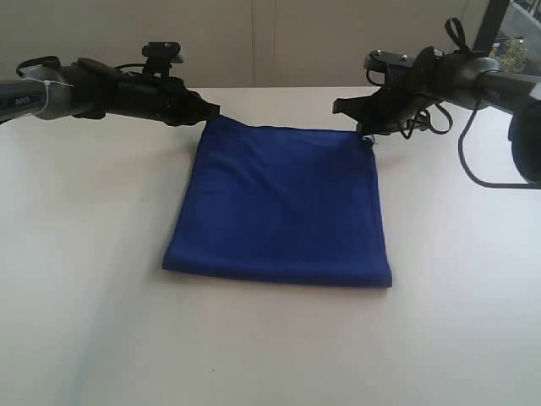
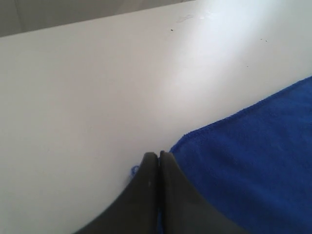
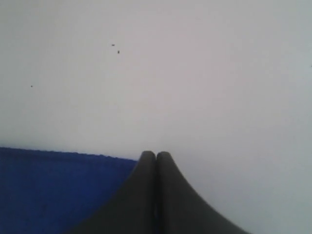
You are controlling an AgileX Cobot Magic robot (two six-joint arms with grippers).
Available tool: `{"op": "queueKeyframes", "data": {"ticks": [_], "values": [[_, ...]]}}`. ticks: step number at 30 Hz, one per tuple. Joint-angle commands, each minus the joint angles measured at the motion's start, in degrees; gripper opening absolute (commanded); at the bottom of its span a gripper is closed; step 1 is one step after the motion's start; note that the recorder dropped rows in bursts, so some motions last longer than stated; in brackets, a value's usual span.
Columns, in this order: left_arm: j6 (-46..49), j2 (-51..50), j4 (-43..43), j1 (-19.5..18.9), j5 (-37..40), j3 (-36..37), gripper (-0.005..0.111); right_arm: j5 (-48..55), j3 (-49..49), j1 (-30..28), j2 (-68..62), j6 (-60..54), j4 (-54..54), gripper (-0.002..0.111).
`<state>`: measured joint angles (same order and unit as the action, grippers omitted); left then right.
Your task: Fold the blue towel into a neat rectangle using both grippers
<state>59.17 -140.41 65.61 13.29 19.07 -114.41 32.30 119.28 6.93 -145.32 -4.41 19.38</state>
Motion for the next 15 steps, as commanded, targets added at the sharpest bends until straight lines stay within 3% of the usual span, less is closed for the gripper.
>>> {"op": "queueKeyframes", "data": {"ticks": [1, 9, 15], "values": [[0.24, -0.09, 1.14, 0.12, 0.49, -0.31, 0.000, 0.76, -0.01, 0.02, 0.28, -0.52, 0.08, 0.000], [0.24, -0.09, 1.24, 0.12, 2.18, -0.45, 0.000, 3.40, -0.01, -0.08, 5.12, -0.94, -0.49, 0.000], [0.14, -0.09, 1.38, 0.12, 10.39, -4.30, 0.000, 6.73, -0.12, -0.08, 7.89, -0.18, -2.79, 0.000]]}}
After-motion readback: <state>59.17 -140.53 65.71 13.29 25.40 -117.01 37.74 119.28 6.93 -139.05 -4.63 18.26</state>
